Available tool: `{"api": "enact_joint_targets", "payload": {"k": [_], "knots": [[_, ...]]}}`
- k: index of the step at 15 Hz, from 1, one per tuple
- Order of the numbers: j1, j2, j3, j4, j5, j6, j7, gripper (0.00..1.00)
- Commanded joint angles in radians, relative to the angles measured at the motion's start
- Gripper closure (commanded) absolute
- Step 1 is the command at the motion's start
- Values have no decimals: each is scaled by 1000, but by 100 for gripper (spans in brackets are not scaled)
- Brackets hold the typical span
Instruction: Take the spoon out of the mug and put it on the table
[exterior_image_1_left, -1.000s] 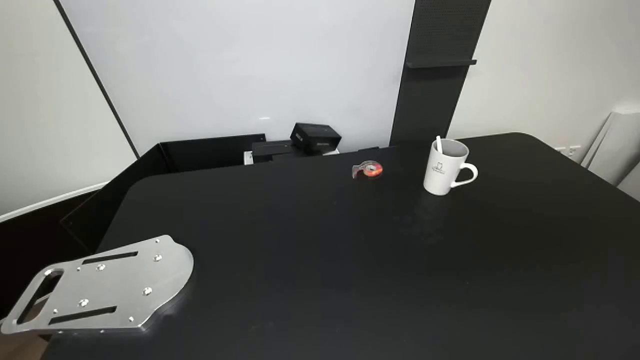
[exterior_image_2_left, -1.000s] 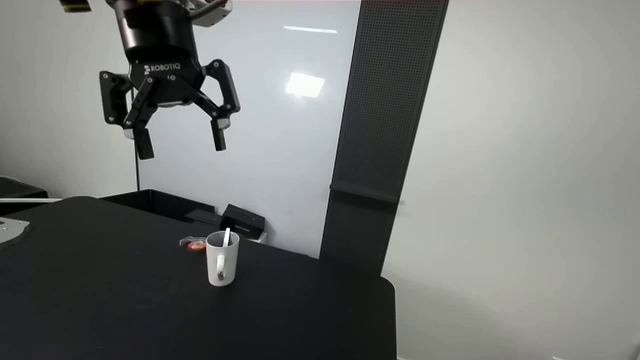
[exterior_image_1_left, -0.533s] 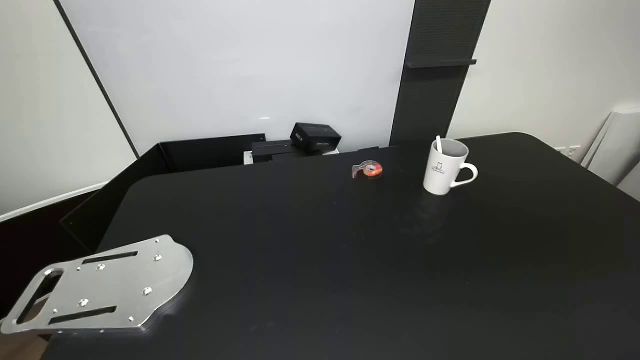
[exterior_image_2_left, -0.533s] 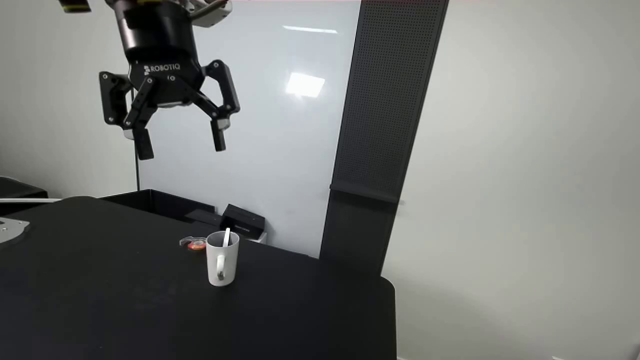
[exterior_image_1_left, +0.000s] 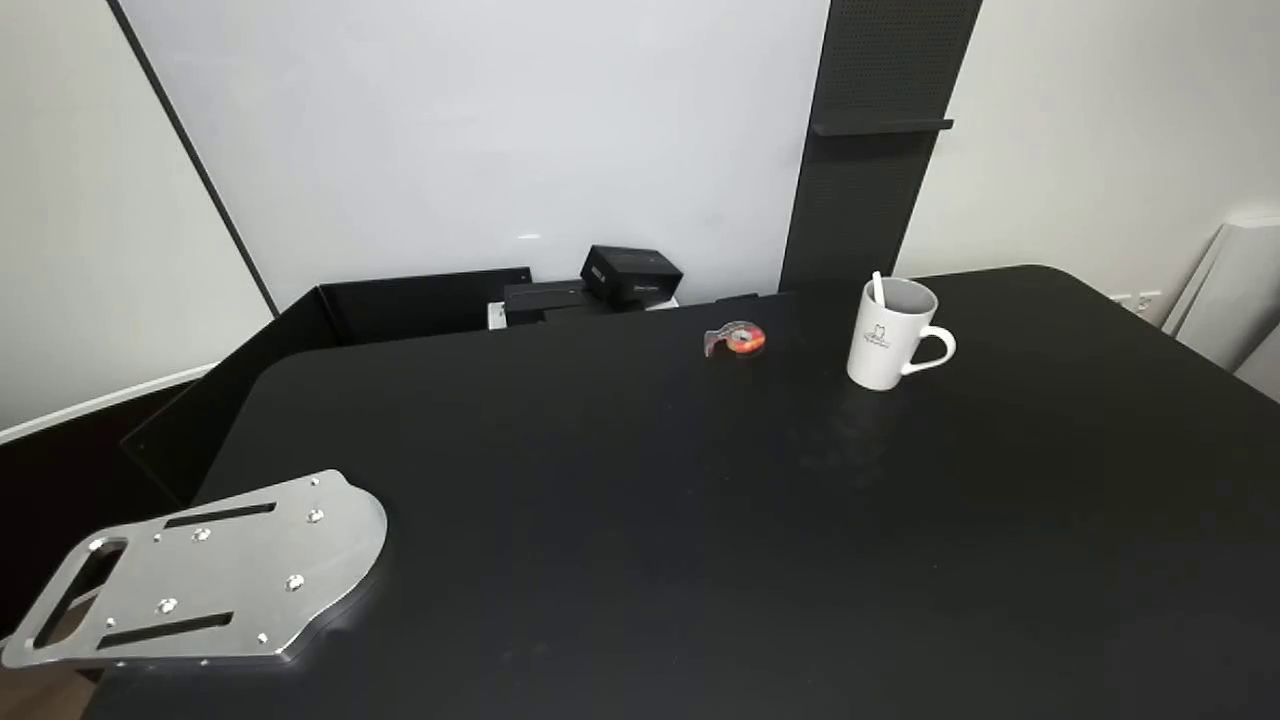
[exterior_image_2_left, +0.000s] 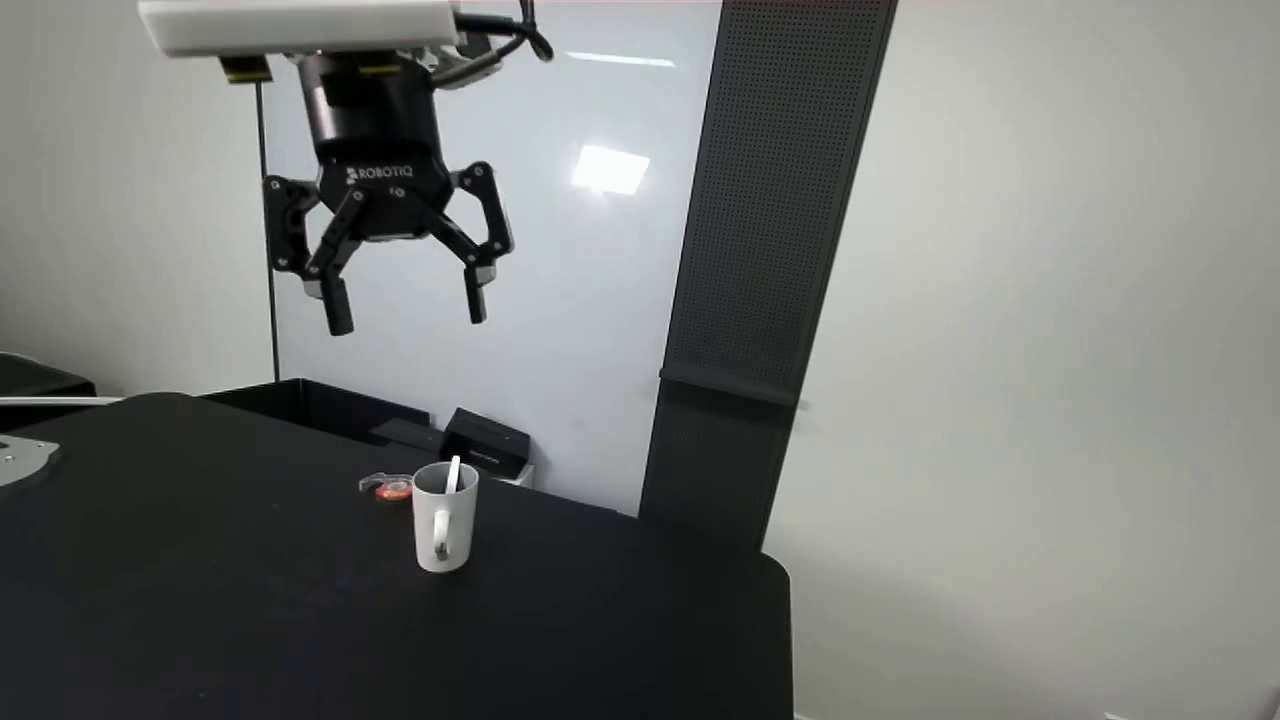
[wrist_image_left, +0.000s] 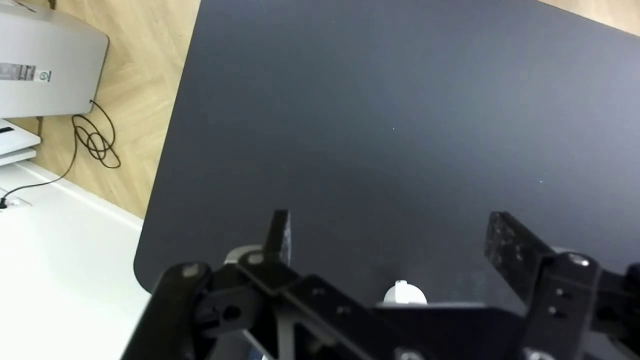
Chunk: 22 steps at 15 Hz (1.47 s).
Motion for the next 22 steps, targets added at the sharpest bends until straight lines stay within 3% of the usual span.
{"api": "enact_joint_targets", "payload": {"k": [1, 12, 22], "knots": [[2, 184, -17, 167, 40, -3, -38, 0], [-4, 692, 15, 731, 82, -77, -19, 0], [42, 1032, 51, 1214, 150, -177, 85, 0]]}}
